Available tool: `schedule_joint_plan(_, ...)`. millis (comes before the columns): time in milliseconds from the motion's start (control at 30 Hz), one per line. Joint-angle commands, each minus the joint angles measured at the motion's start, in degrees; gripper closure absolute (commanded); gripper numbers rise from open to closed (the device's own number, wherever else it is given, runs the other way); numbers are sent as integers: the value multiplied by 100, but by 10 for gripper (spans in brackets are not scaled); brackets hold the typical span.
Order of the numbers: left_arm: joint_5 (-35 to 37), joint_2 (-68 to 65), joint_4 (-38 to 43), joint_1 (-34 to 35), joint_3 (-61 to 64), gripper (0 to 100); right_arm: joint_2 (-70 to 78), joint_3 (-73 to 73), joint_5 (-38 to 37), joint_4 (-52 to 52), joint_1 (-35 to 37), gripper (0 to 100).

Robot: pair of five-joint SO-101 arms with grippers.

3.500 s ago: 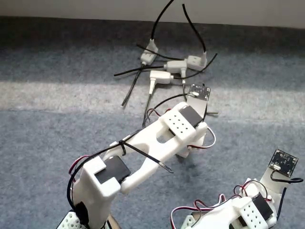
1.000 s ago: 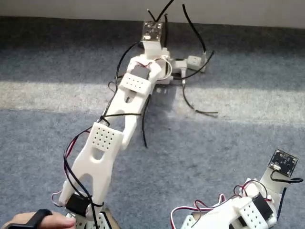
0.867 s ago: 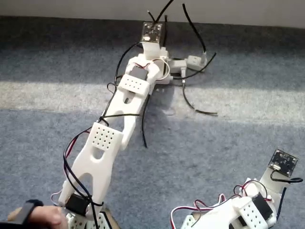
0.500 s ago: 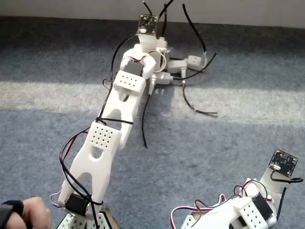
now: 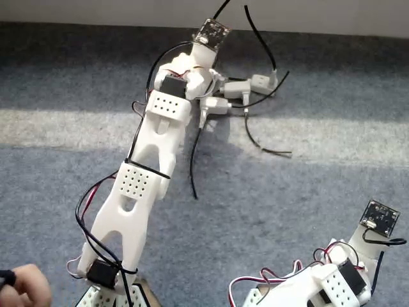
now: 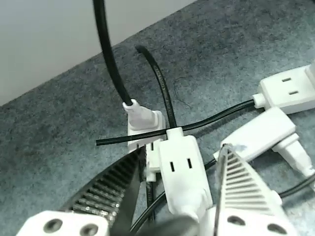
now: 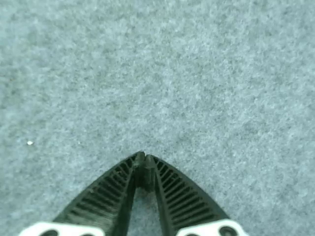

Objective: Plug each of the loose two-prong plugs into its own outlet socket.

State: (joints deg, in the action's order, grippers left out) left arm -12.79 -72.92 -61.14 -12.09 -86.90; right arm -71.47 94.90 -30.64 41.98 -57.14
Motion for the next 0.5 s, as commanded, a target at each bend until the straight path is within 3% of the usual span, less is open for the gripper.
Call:
schedule_joint_plan(0, 519, 145, 440, 259, -57, 764, 13, 558, 26, -101, 66, 991)
schedule_joint_plan(167, 642, 207, 659, 585, -382, 762, 13, 558, 26, -101, 66, 991)
schedule_joint_plan(467, 668, 857, 35, 1156, -831, 762, 13, 558, 26, -101, 66, 991)
